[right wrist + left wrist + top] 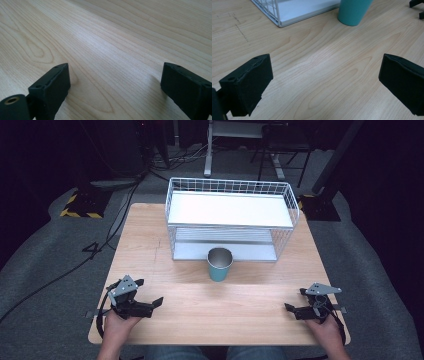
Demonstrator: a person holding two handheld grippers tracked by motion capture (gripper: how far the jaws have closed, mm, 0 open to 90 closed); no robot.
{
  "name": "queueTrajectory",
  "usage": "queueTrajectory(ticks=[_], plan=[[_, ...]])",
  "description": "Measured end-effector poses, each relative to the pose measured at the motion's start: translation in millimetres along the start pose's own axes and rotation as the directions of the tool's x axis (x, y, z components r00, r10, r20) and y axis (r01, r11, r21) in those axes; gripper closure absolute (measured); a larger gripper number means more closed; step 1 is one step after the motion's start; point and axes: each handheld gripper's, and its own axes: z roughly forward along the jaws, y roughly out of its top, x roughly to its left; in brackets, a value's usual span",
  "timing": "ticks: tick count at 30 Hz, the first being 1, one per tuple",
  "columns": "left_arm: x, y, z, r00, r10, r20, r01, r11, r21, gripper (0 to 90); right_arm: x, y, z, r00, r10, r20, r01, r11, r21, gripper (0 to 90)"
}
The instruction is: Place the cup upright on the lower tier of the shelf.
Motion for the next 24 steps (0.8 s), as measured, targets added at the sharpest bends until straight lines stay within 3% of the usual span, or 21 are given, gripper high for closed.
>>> queueTrajectory(ticks=[9,18,24], plan=[[-6.8,12.1,11.0,0.9999,0.008,0.011,-0.008,0.9994,-0.033,0.4,0.0,0.0,0.0,1.0000,0.000,0.001,0.000,1.000,0.000,9.3],[-14.8,27.1,28.6,0.9986,0.038,0.036,-0.037,0.9991,-0.022,1.0,0.3,-0.1,-0.1,1.0000,0.003,0.004,-0.003,1.000,0.000,9.4],[-23.9,41.1,51.3,0.9967,0.045,0.068,-0.043,0.9984,-0.037,2.3,0.3,-0.1,-0.2,1.0000,0.004,0.005,-0.004,1.000,0.000,9.6]])
